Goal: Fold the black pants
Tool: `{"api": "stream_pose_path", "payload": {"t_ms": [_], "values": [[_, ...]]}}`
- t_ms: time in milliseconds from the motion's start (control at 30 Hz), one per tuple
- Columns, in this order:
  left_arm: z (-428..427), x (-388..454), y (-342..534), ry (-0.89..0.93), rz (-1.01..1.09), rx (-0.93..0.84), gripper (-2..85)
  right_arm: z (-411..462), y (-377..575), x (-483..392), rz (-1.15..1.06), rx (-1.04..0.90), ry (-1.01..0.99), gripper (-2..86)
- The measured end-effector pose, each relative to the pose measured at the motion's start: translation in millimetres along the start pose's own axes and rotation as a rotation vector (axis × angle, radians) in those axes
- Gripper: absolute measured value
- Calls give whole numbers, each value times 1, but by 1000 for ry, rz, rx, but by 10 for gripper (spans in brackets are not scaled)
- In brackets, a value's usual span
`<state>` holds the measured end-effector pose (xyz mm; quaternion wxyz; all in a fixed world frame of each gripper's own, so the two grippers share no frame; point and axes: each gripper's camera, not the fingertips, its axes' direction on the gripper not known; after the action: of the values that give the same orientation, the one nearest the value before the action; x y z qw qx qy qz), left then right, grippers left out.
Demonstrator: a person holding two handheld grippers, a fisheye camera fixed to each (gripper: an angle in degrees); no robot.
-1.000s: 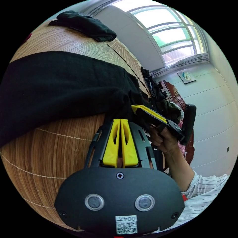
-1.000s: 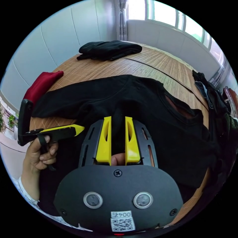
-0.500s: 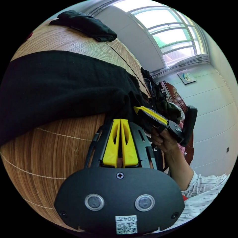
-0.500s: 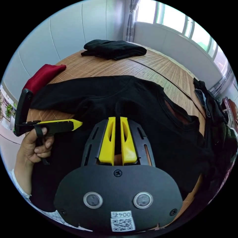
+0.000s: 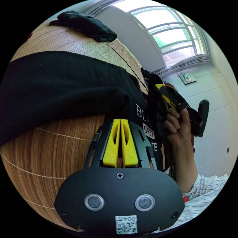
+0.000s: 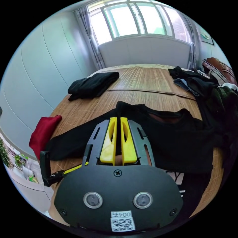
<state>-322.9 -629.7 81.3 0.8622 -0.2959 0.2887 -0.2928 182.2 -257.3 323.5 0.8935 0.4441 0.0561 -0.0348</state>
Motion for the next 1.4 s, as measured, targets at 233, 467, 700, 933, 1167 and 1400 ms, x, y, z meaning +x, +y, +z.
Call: {"api": "stream_pose_path", "payload": {"t_ms": [233,467,700,933,1167,1400], "values": [[1,-22,-8,9,-3,0,1,61,9,-35,-81,-132,101,71],[7,-48,-14,11,-3,1,1,-59,37,9,-180,58,207,75],[18,-74,-14,-4,3,6,1,-151,117,159,-289,-106,518,99],[35,-112,-6,5,-6,28,1,-166,108,193,-577,-238,575,92],[60,-143,9,-38,5,49,2,-159,77,194,-748,-308,527,56],[90,-177,26,-47,3,47,3,-223,44,322,160,-199,194,35]]}}
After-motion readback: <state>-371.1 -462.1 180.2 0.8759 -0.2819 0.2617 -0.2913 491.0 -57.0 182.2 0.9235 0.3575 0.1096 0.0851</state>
